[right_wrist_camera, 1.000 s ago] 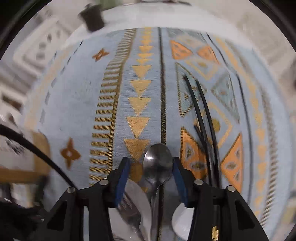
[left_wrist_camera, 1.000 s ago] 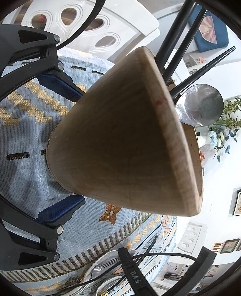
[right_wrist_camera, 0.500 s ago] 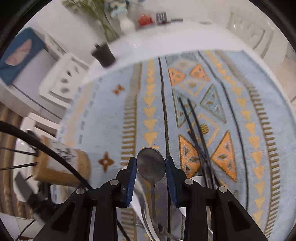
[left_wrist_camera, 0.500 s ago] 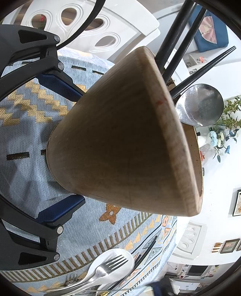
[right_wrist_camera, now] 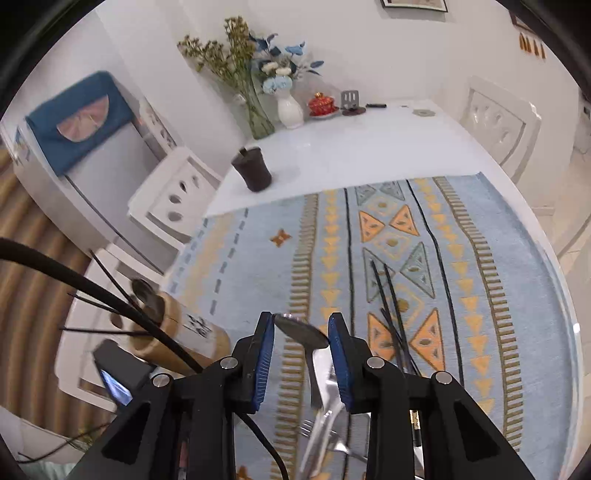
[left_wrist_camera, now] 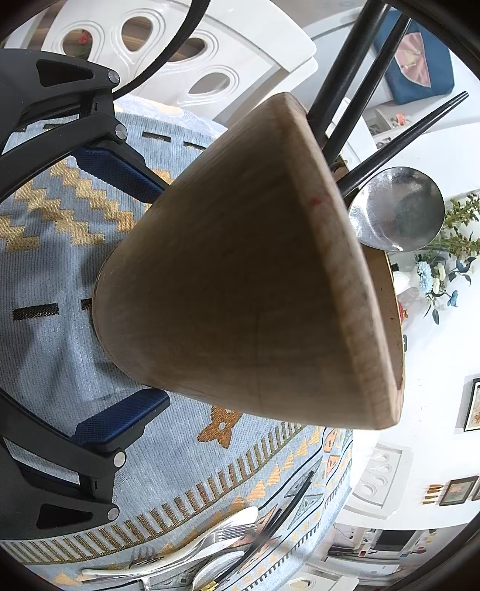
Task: Organize utensils
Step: 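Lift the silver spoon with the right gripper over the wooden cup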
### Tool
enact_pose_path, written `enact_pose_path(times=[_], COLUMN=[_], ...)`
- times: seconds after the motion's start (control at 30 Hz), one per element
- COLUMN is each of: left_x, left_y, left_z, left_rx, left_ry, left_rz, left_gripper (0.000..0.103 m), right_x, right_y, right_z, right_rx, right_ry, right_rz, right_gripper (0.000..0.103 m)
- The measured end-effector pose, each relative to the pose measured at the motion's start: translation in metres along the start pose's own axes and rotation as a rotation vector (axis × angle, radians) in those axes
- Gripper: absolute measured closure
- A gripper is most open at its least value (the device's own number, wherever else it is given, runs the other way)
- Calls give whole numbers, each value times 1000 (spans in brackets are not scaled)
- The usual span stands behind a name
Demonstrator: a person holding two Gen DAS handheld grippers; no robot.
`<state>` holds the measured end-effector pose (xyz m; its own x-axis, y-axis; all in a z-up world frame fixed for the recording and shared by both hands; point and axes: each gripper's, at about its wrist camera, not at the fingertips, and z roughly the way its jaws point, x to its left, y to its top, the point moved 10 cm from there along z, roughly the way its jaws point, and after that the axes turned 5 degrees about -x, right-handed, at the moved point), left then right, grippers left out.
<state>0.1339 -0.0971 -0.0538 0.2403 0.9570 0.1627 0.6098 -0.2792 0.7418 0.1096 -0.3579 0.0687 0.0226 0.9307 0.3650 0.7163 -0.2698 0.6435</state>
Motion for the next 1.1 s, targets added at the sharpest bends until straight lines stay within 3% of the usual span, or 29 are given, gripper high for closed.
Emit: enact_pose_path(times=[0.07, 0.17, 0.37, 0.5, 0.53, 0.57, 0.6, 0.67, 0.73, 0.83, 1.1], left_x=[0, 0, -2, -3, -2, -2, -2, -1, 1, 1, 3], left_y=[0, 0, 1, 1, 1, 1, 1, 0, -1, 0, 0], left_z=[0, 0, 1, 2, 2, 2, 2, 2, 2, 2, 2], left_rx=[0, 0, 0, 0, 0, 0, 0, 1, 1, 2, 3], left_ry=[0, 0, 1, 0, 0, 0, -1, -2, -3, -4, -5], left_rz=[0, 0, 1, -2, -2, -2, -2, -3, -3, -4, -4], left_gripper=[2, 2, 2, 2, 2, 2, 2, 2, 2, 2, 2], right_x=[8, 26, 68, 82, 78, 72, 66, 50, 28, -17, -69], right_y=[8, 28, 72, 75, 69, 60, 49, 24, -3, -43, -128], right_z=[-5, -14, -28, -12, -1, 12, 24, 47, 63, 71, 64], right_rx=[-25, -66, -168, -123, -83, -27, 34, 139, 206, 272, 431], right_ry=[12, 46, 111, 134, 129, 139, 161, 221, 229, 156, 17], right_rz=[-5, -25, -88, -112, -86, -42, 14, 171, 315, 499, 689], right_gripper=[75, 88, 91, 91, 90, 83, 62, 48, 50, 57, 67])
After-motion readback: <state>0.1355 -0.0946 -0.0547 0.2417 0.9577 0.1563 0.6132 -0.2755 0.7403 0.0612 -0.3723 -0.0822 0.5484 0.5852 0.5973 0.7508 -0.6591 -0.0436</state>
